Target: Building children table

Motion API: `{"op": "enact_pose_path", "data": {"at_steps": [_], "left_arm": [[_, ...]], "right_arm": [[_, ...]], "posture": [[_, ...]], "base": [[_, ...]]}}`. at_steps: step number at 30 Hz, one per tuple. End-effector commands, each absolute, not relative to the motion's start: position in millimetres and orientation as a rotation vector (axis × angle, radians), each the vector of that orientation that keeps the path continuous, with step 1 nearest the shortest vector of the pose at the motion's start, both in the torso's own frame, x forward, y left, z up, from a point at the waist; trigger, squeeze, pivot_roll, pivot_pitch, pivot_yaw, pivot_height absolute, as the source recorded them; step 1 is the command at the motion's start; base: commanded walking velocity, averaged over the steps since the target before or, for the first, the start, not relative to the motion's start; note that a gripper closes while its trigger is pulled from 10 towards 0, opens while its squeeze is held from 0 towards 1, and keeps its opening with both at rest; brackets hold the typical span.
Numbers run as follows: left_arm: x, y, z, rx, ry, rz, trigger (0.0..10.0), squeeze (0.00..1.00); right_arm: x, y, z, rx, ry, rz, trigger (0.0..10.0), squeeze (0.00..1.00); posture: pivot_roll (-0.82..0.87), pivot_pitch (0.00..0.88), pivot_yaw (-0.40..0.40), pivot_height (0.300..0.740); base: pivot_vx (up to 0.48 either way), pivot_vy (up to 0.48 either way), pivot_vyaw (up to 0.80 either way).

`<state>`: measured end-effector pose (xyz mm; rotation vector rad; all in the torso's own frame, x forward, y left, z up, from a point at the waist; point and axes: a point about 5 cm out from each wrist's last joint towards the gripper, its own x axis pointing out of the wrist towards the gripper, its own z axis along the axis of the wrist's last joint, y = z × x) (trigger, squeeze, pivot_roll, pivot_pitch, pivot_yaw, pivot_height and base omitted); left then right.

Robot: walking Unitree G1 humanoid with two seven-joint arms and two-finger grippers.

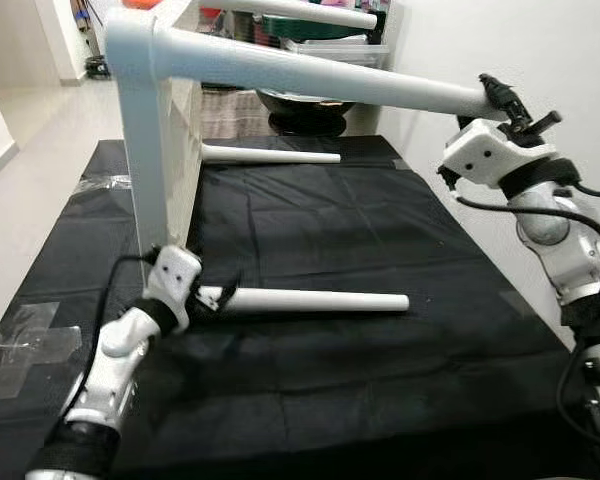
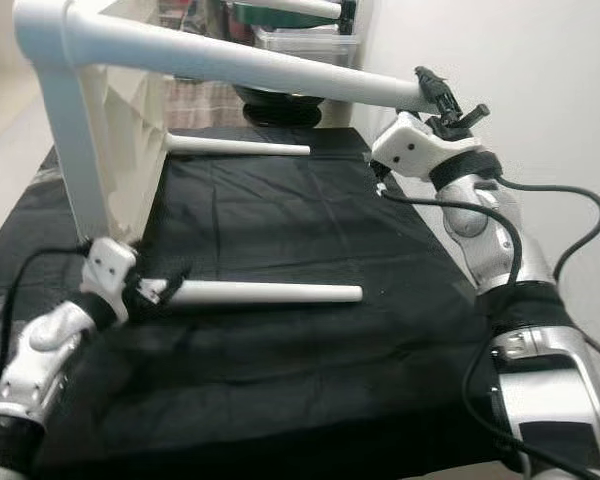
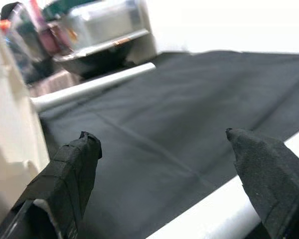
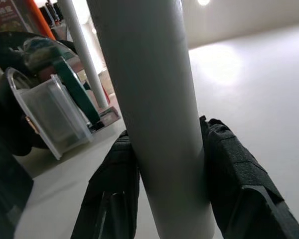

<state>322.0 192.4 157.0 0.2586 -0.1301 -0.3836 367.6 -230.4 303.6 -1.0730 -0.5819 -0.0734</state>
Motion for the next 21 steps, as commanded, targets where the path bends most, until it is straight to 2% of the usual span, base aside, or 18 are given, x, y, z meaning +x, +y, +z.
{"op": "enact_pose_path", "data": {"at_steps": [1,4,7,14,16,17,18,19,20,21], "left_arm": [[322,213,164,0.255,-0.144,-0.304,10.0,0.00],[326,224,184,0.298,-0.188,-0.289,10.0,0.00],[328,228,197,0.331,-0.209,-0.294,10.0,0.00],[334,238,225,0.413,-0.252,-0.298,10.0,0.00],[340,253,256,0.475,-0.309,-0.257,10.0,0.00],[343,259,268,0.481,-0.327,-0.235,10.0,0.00],[343,259,268,0.481,-0.327,-0.235,10.0,0.00],[344,265,283,0.494,-0.352,-0.221,10.0,0.00],[344,265,283,0.494,-0.352,-0.221,10.0,0.00],[345,268,294,0.502,-0.369,-0.214,10.0,0.00]], "right_arm": [[370,-248,291,-0.828,-0.509,-0.143,0.0,0.00],[371,-249,284,-0.745,-0.469,-0.154,0.0,0.01],[372,-249,283,-0.718,-0.461,-0.169,0.0,0.05],[375,-255,269,-0.592,-0.360,-0.186,0.0,0.08],[375,-253,251,-0.482,-0.281,-0.177,0.0,0.11],[376,-249,239,-0.396,-0.235,-0.170,0.0,0.09],[376,-249,239,-0.396,-0.235,-0.170,0.0,0.09],[376,-244,223,-0.266,-0.161,-0.167,0.0,0.05],[376,-244,223,-0.266,-0.161,-0.167,0.0,0.05],[376,-239,210,-0.171,-0.107,-0.162,0.0,0.04]], "posture": [[0.01,0.000,-0.052,0.740],[0.03,0.000,-0.052,0.740],[0.04,0.000,-0.051,0.740],[0.05,0.000,-0.052,0.740],[0.05,0.000,-0.055,0.740],[0.06,0.000,-0.054,0.740],[0.06,0.000,-0.054,0.740],[0.07,0.000,-0.051,0.740],[0.07,0.000,-0.051,0.740],[0.07,0.000,-0.050,0.740]], "base": [[0.000,0.000,0.00],[0.000,0.000,0.00],[0.000,0.000,0.00],[0.000,0.000,0.00],[0.000,0.000,0.00],[0.000,0.000,0.00],[0.000,0.000,0.00],[0.000,0.000,0.00],[0.000,0.000,0.00],[0.000,0.000,0.00]]}}
